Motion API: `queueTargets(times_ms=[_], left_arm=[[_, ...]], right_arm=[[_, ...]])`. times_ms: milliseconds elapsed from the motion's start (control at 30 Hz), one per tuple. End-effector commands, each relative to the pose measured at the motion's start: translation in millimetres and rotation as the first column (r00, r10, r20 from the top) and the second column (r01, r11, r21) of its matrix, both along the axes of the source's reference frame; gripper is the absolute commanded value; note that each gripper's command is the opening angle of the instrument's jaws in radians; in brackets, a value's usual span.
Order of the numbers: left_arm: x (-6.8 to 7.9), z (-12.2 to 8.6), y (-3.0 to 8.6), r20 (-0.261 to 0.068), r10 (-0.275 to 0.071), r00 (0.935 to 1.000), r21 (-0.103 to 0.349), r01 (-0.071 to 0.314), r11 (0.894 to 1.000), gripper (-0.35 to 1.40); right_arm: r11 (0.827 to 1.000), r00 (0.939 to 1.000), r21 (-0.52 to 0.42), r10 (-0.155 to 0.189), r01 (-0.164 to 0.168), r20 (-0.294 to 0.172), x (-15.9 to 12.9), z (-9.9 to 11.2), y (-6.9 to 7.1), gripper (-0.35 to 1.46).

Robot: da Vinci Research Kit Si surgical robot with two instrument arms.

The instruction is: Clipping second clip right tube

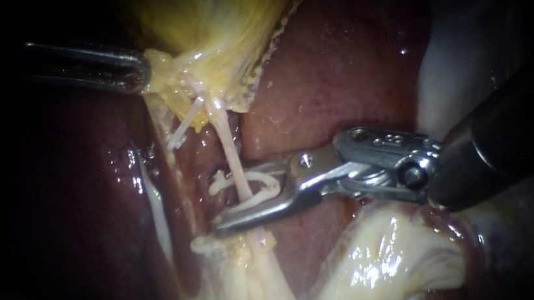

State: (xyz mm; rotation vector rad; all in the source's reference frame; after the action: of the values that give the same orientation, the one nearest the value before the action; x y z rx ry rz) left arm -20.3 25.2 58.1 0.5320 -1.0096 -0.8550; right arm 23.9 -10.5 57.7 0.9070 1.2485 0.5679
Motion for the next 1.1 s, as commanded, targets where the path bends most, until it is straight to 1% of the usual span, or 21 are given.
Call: queueTargets(times_ms=[33, 133, 200, 333, 400, 467, 567, 633, 733, 867, 900, 1067, 1100], left_arm=[[0.0, 0.0, 0.0, 0.001, 0.001, 1.0000, 0.000, -0.001, 1.000, -0.35], [0.0, 0.0, 0.0, 0.001, 0.002, 1.0000, 0.000, -0.002, 1.000, -0.35], [0.0, 0.0, 0.0, 0.003, 0.004, 1.0000, 0.001, -0.004, 1.000, -0.35], [0.0, 0.0, -0.1, 0.003, 0.004, 1.0000, 0.001, -0.004, 1.000, -0.35], [0.0, 0.0, -0.1, 0.003, 0.004, 1.0000, 0.001, -0.004, 1.000, -0.35], [0.0, 0.1, -0.1, 0.003, 0.004, 1.0000, 0.001, -0.004, 1.000, -0.35], [0.0, 0.1, -0.1, 0.003, 0.003, 1.0000, 0.001, -0.003, 1.000, -0.35], [-0.1, 0.1, -0.1, 0.004, 0.005, 1.0000, 0.002, -0.005, 1.000, -0.35], [-0.1, 0.1, -0.1, 0.004, 0.005, 1.0000, 0.002, -0.005, 1.000, -0.35], [-0.1, 0.1, -0.1, 0.004, 0.005, 1.0000, 0.002, -0.005, 1.000, -0.35], [-0.1, 0.1, -0.1, 0.004, 0.005, 1.0000, 0.002, -0.005, 1.000, -0.35], [-0.1, 0.1, -0.1, 0.004, 0.005, 1.0000, 0.002, -0.005, 1.000, -0.35], [-0.1, 0.1, -0.1, 0.004, 0.005, 1.0000, 0.002, -0.005, 1.000, -0.35]], right_arm=[[1.000, 0.9999, 0.015, -0.005, 0.005, -0.012, 0.0, -0.5, 0.2, 0.50], [0.999, 0.9986, 0.044, -0.011, 0.013, -0.051, 0.0, -1.6, 0.4, 0.50], [0.998, 0.9964, 0.065, -0.018, 0.024, -0.083, 0.0, -2.3, 0.6, 0.49], [0.994, 0.9929, 0.092, -0.048, 0.058, -0.109, -0.1, -2.9, 0.6, 0.46], [0.992, 0.9903, 0.092, -0.069, 0.081, -0.121, -0.5, -2.9, 0.6, 0.41], [0.991, 0.9882, 0.091, -0.084, 0.096, -0.128, -0.8, -3.0, 0.5, 0.34], [0.990, 0.9865, 0.096, -0.093, 0.106, -0.135, -0.9, -2.8, 0.4, 0.24], [0.988, 0.9857, 0.099, -0.102, 0.116, -0.134, -1.0, -2.7, 0.2, 0.14], [0.987, 0.9861, 0.105, -0.110, 0.124, -0.124, -1.0, -2.3, -0.1, 0.07], [0.987, 0.9862, 0.103, -0.112, 0.125, -0.122, -1.1, -2.2, -0.2, -0.07], [0.987, 0.9862, 0.103, -0.113, 0.125, -0.122, -1.1, -2.2, -0.2, -0.14], [0.986, 0.9864, 0.109, -0.113, 0.126, -0.120, -1.1, -2.1, -0.1, -0.35], [0.986, 0.9864, 0.109, -0.113, 0.126, -0.120, -1.1, -2.1, -0.1, -0.35]])
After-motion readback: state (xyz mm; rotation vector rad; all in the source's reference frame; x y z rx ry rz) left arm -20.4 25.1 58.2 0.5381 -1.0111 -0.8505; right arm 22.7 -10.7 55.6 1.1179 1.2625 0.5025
